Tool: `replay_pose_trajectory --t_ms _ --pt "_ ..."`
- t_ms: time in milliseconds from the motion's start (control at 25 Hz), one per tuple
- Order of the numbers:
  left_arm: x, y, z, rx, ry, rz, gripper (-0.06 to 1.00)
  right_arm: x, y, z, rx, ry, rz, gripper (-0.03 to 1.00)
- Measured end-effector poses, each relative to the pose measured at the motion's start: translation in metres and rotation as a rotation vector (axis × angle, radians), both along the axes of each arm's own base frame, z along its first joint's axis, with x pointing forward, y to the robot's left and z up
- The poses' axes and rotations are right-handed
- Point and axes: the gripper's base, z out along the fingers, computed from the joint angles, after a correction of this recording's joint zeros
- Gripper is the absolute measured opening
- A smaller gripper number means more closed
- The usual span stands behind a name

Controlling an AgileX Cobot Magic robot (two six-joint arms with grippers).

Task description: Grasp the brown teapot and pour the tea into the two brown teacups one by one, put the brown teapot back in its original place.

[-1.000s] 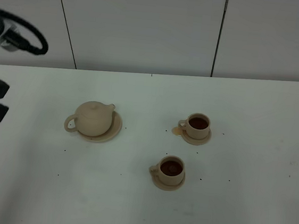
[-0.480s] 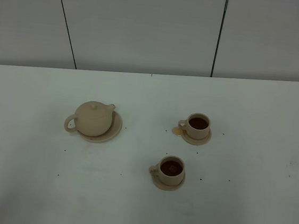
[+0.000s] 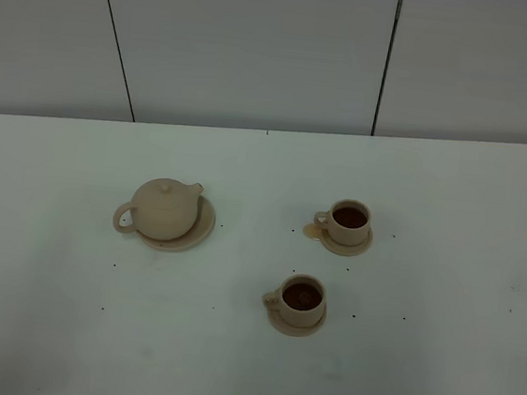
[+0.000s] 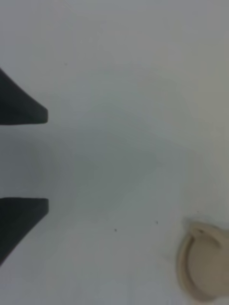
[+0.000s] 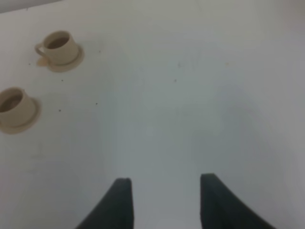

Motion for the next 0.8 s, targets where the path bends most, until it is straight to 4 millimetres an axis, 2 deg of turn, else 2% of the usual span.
replay_pose_trajectory --t_ms 160,240,360,600,800 --pt "-0.023 0.006 0.026 0.013 0.065 0.023 0.43 0.000 0.000 0.000 0.000 0.000 0.000 0.33" --pt "-0.037 0.010 0.030 0.022 0.109 0.040 0.43 0.000 0.000 0.000 0.000 0.000 0.000 0.33" --pt "-0.056 0.015 0.030 0.015 0.125 0.062 0.43 0.000 0.000 0.000 0.000 0.000 0.000 0.33" --pt "-0.093 0.023 0.029 -0.022 0.028 0.084 0.43 0.000 0.000 0.000 0.000 0.000 0.000 0.33" --pt "-0.108 0.026 0.023 -0.052 -0.052 0.098 0.43 0.000 0.000 0.000 0.000 0.001 0.000 0.33"
